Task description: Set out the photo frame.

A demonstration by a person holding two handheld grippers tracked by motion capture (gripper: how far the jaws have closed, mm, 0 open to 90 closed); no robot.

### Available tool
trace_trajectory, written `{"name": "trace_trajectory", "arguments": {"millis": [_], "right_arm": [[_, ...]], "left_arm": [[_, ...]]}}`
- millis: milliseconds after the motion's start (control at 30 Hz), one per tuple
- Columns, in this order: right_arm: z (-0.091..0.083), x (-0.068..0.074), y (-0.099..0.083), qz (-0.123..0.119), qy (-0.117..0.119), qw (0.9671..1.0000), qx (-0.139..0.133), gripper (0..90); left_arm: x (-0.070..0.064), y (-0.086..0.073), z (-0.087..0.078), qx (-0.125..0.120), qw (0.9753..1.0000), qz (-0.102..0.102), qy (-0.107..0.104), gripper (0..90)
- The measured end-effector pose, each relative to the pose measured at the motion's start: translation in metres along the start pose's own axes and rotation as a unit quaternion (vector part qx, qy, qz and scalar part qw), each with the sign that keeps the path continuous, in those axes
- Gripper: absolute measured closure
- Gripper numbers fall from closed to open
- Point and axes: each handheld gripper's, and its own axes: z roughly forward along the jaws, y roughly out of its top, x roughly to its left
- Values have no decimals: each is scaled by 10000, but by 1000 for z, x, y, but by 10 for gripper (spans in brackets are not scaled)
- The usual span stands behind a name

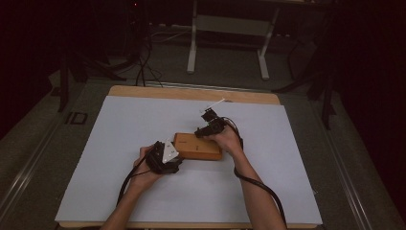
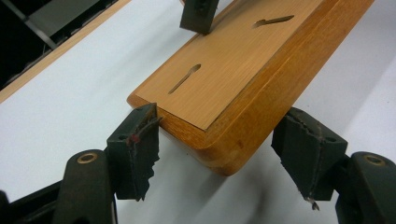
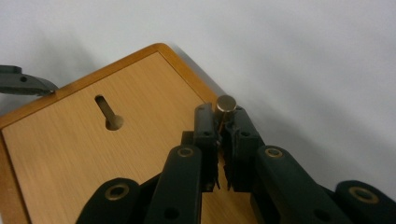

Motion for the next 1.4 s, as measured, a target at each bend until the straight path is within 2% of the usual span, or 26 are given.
{"name": "trace_trajectory", "arguments": {"millis": [233, 433, 733, 900, 1200, 1400], "right_arm": [[0, -1, 0, 61, -16, 10000, -17, 830], [-2, 0, 0, 7, -41, 10000, -11, 786], [-8, -2, -3, -13, 12, 10000, -38, 653], [-10, -2, -5, -56, 18, 10000, -32, 622], [-23, 5, -14, -270, -165, 9994, -106, 568], [-35, 5, -21, -294, -298, 9990, -162, 564]], "left_arm": [[2, 1, -2, -79, 10000, -28, -33, 350], [3, 2, -3, -109, 9999, -27, -38, 378], [3, 3, -1, -98, 9999, 2, -25, 380], [2, 4, -1, -95, 10000, -3, -28, 381], [3, 4, 0, -114, 9999, -71, -32, 392], [3, 4, 0, -67, 10000, -63, -23, 406]]}}
